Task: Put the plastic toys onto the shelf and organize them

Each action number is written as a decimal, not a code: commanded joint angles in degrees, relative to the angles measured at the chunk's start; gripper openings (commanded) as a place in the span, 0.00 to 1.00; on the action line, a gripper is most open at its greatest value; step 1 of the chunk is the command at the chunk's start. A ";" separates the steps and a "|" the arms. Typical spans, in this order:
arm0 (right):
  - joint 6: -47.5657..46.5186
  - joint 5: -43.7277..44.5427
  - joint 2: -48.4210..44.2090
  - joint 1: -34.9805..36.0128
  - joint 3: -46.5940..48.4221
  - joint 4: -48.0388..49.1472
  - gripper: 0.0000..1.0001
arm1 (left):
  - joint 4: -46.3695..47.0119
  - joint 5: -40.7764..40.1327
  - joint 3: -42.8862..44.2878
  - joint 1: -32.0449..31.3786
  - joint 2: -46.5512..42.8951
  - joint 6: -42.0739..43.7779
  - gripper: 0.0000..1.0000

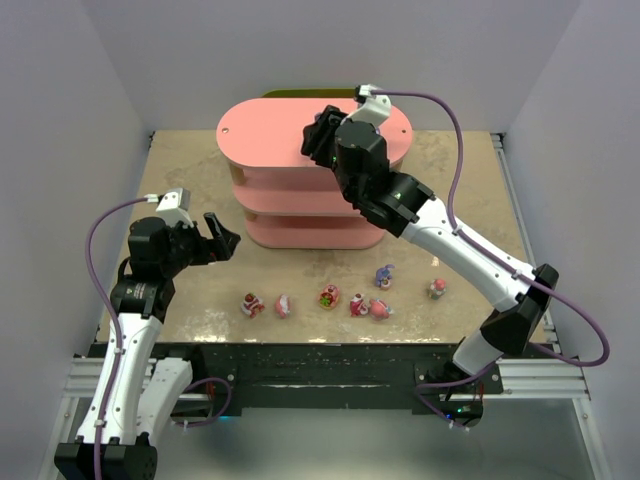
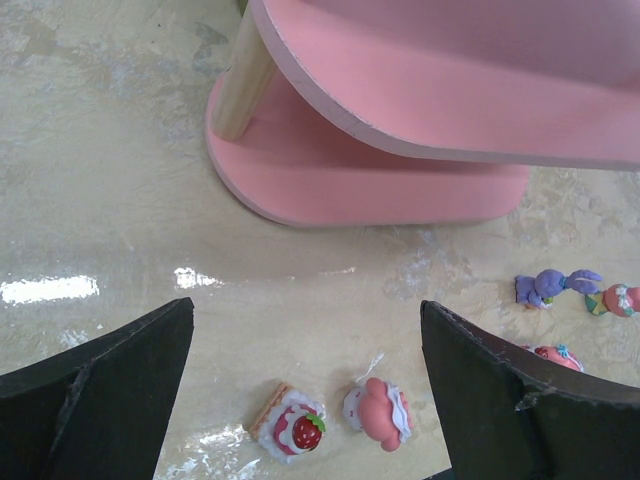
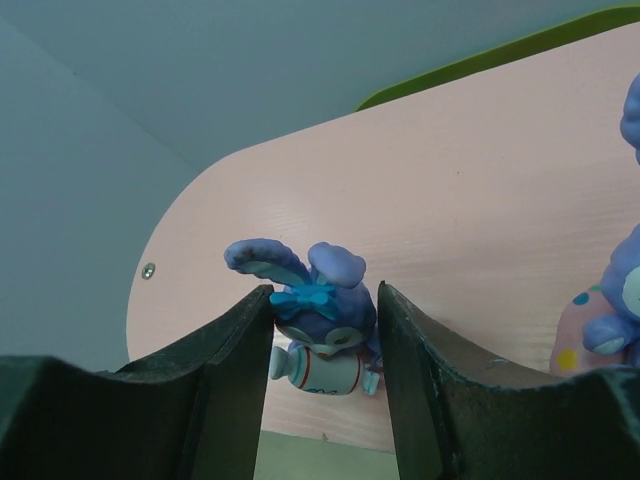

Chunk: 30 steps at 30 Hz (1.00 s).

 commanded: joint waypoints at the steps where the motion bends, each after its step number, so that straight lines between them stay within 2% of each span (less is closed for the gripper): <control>1: 0.03 1.96 0.96 0.38 2.26 0.57 0.51 | 1.21 -0.31 -0.27 -0.33 -0.54 0.47 1.00; 14: -1.20 1.88 0.17 0.38 2.78 1.36 0.60 | 1.47 -0.49 -0.27 -0.33 -0.19 0.47 1.00; 23: -4.19 -0.23 0.87 0.47 3.75 2.15 0.57 | 1.47 -0.31 -0.09 -0.33 0.07 0.38 0.99; 30: -5.16 1.52 1.31 1.26 4.89 1.45 0.56 | 1.29 -0.58 -0.18 -0.33 -0.19 0.47 0.99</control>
